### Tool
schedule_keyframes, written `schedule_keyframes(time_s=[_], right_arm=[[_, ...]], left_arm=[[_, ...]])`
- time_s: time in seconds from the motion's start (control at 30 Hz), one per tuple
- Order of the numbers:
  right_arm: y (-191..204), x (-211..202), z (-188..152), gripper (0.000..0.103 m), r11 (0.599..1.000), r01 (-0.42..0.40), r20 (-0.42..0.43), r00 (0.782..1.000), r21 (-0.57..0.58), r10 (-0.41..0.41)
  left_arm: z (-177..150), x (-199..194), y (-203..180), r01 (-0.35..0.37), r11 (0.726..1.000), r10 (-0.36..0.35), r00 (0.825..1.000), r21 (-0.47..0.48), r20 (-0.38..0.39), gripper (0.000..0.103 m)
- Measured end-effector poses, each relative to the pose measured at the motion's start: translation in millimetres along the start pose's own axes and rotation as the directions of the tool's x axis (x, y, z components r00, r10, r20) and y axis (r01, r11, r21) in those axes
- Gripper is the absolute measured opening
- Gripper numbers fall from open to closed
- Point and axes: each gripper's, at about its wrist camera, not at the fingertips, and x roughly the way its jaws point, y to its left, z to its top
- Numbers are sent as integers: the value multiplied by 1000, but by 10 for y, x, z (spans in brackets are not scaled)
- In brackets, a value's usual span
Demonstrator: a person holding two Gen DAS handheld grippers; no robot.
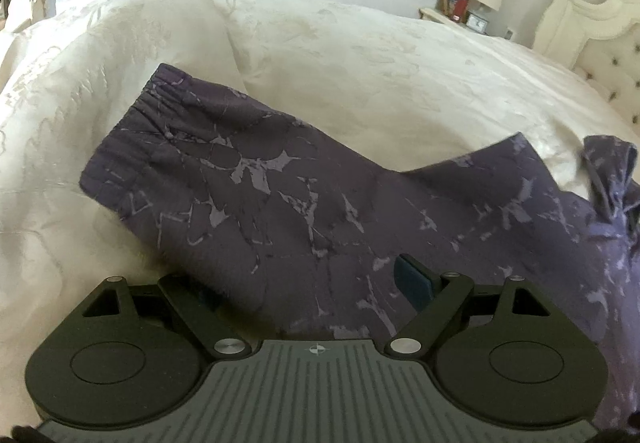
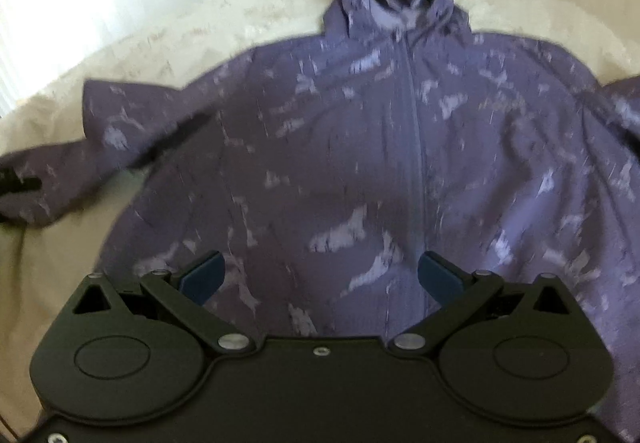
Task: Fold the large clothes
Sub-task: 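Grasp the sleeve cuff nearest the left tool and lift it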
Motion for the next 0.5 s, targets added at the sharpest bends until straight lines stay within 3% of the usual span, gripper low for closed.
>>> schedule_keyframes(time_s=[0.1, 0.13, 0.17, 0.2, 0.23, 0.33, 0.5], right_arm=[[-2, 37, -82, 102, 1000, -1, -2, 1000, -20, 1], [12, 37, -102, 102, 999, 4, 2, 1000, -45, -4], [32, 38, -120, 102, 998, 6, 3, 1000, -69, -5], [50, 39, -135, 102, 995, 11, 3, 1000, -96, -11], [65, 36, -149, 102, 993, 15, 4, 1000, -121, -15], [77, 20, -158, 102, 988, 7, 1, 1000, -152, -7], [-37, -49, -71, 102, 994, -15, 14, 1000, -109, 17]], left_arm=[[14, 9, 37, 8, 1000, -8, 1000, -19, 22, 83], [23, -2, 53, 18, 999, -18, 999, -26, 35, 76], [31, -17, 67, 24, 999, -23, 999, -27, 48, 65], [41, -39, 84, 17, 999, -15, 998, -29, 64, 28], [61, -55, 104, -5, 999, 8, 998, -38, 69, 8], [140, -156, 143, 36, 997, -32, 996, -61, 78, 7], [382, -542, -125, 83, 997, -83, 986, 6, 142, 7]])
